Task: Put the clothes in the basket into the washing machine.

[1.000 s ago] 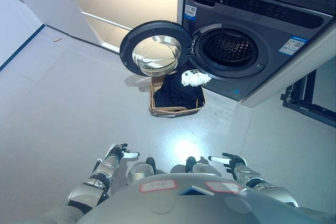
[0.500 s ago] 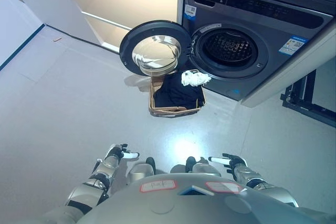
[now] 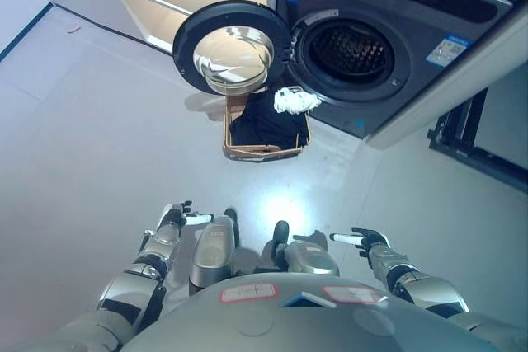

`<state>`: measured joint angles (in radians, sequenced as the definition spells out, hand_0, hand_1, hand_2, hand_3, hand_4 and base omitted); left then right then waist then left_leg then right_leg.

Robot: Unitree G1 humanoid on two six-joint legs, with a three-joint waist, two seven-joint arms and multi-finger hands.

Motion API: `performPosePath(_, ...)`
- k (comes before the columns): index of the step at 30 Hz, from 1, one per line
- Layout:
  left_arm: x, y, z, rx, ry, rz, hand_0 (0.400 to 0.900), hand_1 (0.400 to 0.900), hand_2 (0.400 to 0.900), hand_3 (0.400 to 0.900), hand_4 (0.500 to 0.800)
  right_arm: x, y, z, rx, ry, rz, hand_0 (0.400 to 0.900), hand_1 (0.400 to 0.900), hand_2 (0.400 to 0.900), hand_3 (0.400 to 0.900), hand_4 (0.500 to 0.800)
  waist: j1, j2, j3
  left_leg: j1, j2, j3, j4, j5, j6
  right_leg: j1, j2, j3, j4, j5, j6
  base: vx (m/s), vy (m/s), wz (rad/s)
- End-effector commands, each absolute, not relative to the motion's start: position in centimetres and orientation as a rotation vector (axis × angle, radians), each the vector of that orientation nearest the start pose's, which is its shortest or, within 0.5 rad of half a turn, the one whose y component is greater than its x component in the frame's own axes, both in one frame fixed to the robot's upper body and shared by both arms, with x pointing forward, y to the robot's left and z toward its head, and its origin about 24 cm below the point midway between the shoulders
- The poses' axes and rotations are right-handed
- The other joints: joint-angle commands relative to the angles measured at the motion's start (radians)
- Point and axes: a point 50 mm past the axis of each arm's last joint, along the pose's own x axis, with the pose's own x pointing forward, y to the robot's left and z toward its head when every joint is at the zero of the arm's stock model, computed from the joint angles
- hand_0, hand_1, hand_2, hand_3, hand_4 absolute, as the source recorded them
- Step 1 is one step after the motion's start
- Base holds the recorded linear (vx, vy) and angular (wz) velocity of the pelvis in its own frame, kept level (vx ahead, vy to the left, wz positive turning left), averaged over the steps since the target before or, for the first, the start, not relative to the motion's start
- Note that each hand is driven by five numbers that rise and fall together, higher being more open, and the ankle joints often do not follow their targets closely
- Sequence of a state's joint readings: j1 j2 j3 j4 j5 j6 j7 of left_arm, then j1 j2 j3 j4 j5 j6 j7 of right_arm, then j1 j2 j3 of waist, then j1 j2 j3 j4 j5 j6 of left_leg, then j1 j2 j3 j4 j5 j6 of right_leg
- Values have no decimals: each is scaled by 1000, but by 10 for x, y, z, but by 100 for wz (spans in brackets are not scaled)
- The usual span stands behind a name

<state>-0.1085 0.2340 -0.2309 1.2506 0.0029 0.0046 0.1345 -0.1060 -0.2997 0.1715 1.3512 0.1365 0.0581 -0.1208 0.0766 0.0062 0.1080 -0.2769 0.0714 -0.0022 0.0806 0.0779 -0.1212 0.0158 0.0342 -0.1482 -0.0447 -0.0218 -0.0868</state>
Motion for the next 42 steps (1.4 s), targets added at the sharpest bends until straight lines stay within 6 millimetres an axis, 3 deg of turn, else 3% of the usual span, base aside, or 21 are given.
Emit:
performPosePath(1,105,259,-151,525,1203,135,900,900,900,900,800,93,-275,-151,-365,1273,-278,900,900,900,900,800,11,-10,-18,-132,-8,73,-85,126,47,144,-10,42,-8,-120,137,342,85,-35)
performPosePath(2,106,259,-151,522,1200,137,900,900,900,900,800,96,-277,-149,-366,1264,-287,900,900,900,900,800,22,-3,-31,-143,-2,110,-122,152,42,180,-13,60,-17,-137,142,372,92,-57)
performPosePath(4,102,261,-152,514,1210,147,900,900,900,900,800,94,-274,-151,-377,1278,-265,900,900,900,900,800,41,-7,-57,-114,-12,69,-135,163,54,212,-22,87,-9,-165,144,467,127,-59)
performPosePath(6,104,263,-151,518,1203,151,900,900,900,900,800,93,-268,-154,-370,1288,-244,900,900,900,900,800,43,-20,-84,-90,-13,75,-120,183,60,231,-47,93,16,-190,152,437,150,-23)
performPosePath(8,107,265,-149,519,1191,152,900,900,900,900,800,92,-265,-155,-361,1291,-231,900,900,900,900,800,50,-45,-110,-67,-43,71,-89,155,84,221,-84,93,102,-176,182,442,175,-5)
performPosePath(10,115,265,-147,514,1162,154,900,900,900,900,800,96,-262,-155,-350,1279,-218,900,900,900,900,800,47,-64,-115,-44,-80,76,-57,101,121,164,-121,99,294,-83,221,341,199,5)
performPosePath(13,123,267,-143,522,1138,167,900,900,900,900,800,108,-259,-153,-344,1241,-201,900,900,900,900,800,24,-35,-88,28,-104,55,-47,54,163,19,-110,115,616,117,242,213,185,19)
performPosePath(15,126,267,-142,527,1131,168,900,900,900,900,800,112,-258,-151,-344,1227,-201,900,900,900,900,800,9,-19,-68,62,-107,40,-54,47,173,-23,-107,110,699,129,240,191,140,36)
performPosePath(17,130,267,-141,552,1114,149,900,900,900,900,800,129,-256,-146,-424,1167,-146,900,900,900,900,800,-10,24,-46,140,-97,-8,-85,31,189,-130,-97,81,813,109,218,260,120,53)
performPosePath(18,130,267,-141,552,1114,150,900,900,900,900,800,129,-256,-146,-425,1166,-146,900,900,900,900,800,-13,20,-44,142,-102,-9,-87,32,190,-130,-103,79,821,102,219,174,27,54)
performPosePath(22,140,267,-137,591,1079,131,900,900,900,900,800,150,-255,-138,-615,1088,-23,900,900,900,900,800,-25,30,-22,210,-105,-75,-99,5,172,-202,-198,15,663,21,190,208,-49,60)
performPosePath(25,145,265,-136,598,1069,121,900,900,900,900,800,159,-257,-134,-693,1072,26,900,900,900,900,800,-40,0,-17,244,-111,-112,-116,-23,141,-201,-220,37,383,45,217,205,-182,58)
performPosePath(28,148,269,-134,600,1061,140,900,900,900,900,800,167,-259,-130,-760,1053,59,900,900,900,900,800,-35,-45,-17,253,-116,-122,-122,-56,111,-149,-268,-37,108,124,257,135,-230,41)
performPosePath(29,149,269,-133,606,1060,139,900,900,900,900,800,173,-258,-128,-788,1033,66,900,900,900,900,800,-39,-54,-13,246,-112,-130,-124,-56,103,-148,-265,19,71,138,263,93,-221,48)
performPosePath(30,145,273,-134,599,1077,164,900,900,900,900,800,173,-258,-128,-798,1032,70,900,900,900,900,800,-35,-63,-17,255,-103,-130,-139,-57,96,-139,-256,41,48,144,263,114,-207,37)
performPosePath(32,125,276,-140,574,1134,179,900,900,900,900,800,167,-260,-130,-841,1049,123,900,900,900,900,800,-21,-86,-48,275,-73,-122,-153,-66,74,-100,-249,-7,17,157,268,275,-253,19)
performPosePath(35,125,270,-143,577,1136,144,900,900,900,900,800,164,-264,-130,-851,1053,123,900,900,900,900,800,-29,-92,-53,264,-58,-128,-129,-82,61,-79,-242,-41,9,143,262,106,-155,59)
performPosePath(37,151,258,-136,595,1057,104,900,900,900,900,800,173,-276,-121,-847,1024,60,900,900,900,900,800,-58,-100,-8,115,-46,15,-3,-76,53,-101,-269,-97,22,133,256,-219,-86,119)
performPosePath(38,157,255,-135,594,1039,96,900,900,900,900,800,175,-277,-119,-853,1017,57,900,900,900,900,800,-61,-94,-7,94,-28,54,-6,-71,60,-119,-269,-109,33,129,257,-147,-7,34)
performPosePath(41,171,256,-128,584,985,115,900,900,900,900,800,192,-274,-112,-883,959,65,900,900,900,900,800,-64,-84,5,58,-22,44,-14,-61,70,-199,-263,-98,74,117,251,-184,-18,-24)
performPosePath(42,196,257,-114,578,900,149,900,900,900,900,800,219,-263,-99,-899,861,72,900,900,900,900,800,-68,-86,62,-30,-13,53,29,-45,73,-299,-267,-97,143,104,241,-399,-23,11)
